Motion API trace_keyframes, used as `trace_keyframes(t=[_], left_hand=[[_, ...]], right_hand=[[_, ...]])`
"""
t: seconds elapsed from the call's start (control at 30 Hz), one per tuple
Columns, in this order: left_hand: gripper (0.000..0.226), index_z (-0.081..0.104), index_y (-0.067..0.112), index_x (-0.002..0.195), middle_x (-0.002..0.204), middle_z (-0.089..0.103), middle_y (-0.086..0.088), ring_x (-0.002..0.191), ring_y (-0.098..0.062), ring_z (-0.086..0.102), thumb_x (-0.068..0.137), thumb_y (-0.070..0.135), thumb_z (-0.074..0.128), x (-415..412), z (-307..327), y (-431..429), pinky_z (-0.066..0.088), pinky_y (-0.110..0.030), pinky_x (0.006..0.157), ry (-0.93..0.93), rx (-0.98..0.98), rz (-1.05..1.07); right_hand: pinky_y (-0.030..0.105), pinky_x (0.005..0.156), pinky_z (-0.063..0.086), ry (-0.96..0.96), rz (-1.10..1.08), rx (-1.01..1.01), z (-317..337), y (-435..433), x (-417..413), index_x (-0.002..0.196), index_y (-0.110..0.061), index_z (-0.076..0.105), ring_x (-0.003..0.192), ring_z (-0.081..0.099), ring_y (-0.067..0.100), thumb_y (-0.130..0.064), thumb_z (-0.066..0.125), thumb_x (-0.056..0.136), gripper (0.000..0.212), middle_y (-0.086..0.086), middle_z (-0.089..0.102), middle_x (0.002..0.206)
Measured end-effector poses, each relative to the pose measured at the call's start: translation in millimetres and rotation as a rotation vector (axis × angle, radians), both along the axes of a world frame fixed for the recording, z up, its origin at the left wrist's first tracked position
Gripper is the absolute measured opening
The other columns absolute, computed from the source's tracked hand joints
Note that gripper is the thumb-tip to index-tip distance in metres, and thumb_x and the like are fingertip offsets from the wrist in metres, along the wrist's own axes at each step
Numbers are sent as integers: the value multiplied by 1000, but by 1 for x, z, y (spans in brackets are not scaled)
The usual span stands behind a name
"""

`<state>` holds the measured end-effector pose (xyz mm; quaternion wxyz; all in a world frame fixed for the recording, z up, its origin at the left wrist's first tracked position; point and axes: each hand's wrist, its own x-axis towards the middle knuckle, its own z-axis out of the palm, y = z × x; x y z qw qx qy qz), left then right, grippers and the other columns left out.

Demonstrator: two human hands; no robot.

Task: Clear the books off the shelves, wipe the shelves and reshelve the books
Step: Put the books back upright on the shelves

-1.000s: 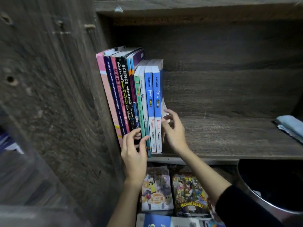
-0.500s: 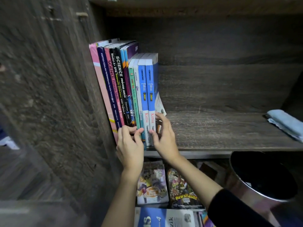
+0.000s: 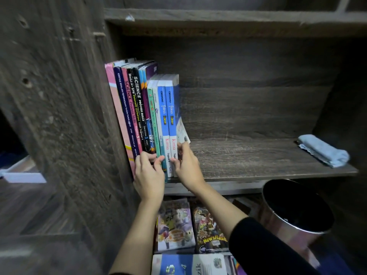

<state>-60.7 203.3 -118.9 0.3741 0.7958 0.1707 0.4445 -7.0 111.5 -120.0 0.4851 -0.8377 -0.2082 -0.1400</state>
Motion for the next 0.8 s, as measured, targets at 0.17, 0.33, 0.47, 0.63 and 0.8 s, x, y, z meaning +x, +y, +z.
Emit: trace_keyframes(t=[0.17, 0.33, 0.47, 0.63, 0.8], left_hand=[[16, 53, 10, 93, 106, 60, -6, 96, -30, 58, 90, 24, 60, -3, 5, -3, 38, -33, 63, 80, -46, 14], [19, 51, 11, 100, 113, 57, -8, 101, -34, 56, 94, 29, 53, -9, 20, -8, 38, -37, 69, 254, 7, 43], [17, 49, 14, 107, 117, 55, -7, 104, -33, 55, 97, 28, 47, -25, 32, -28, 37, -36, 74, 234, -113, 91], [16, 50, 16, 104, 101, 60, 1, 88, -24, 59, 97, 30, 46, -39, 32, -35, 36, -29, 67, 157, 96, -41], [17, 50, 22, 102, 84, 63, 7, 75, -21, 63, 99, 35, 40, -44, -3, -32, 44, -30, 62, 365, 517, -311]], right_hand=[[39, 93, 47, 160, 48, -198, -5, -14, 4, 138, -17, 37, 115, 57, 34, -23, 54, 96, 45, 15, 59, 130], [34, 109, 34, 190, 85, -333, -17, -32, -5, 148, -17, 32, 132, 43, 30, -18, 53, 95, 57, 13, 45, 145], [29, 109, 29, 190, 109, -321, -18, -47, -24, 144, -11, 37, 134, 41, 28, -10, 54, 91, 55, 13, 44, 145], [32, 108, 32, 143, 86, -303, -22, -73, -40, 137, -12, 44, 131, 40, 24, -6, 47, 92, 46, 9, 44, 141], [32, 101, 38, 220, 50, -354, -59, -96, -50, 128, -12, 52, 123, 47, 24, -9, 47, 93, 35, 8, 50, 132]])
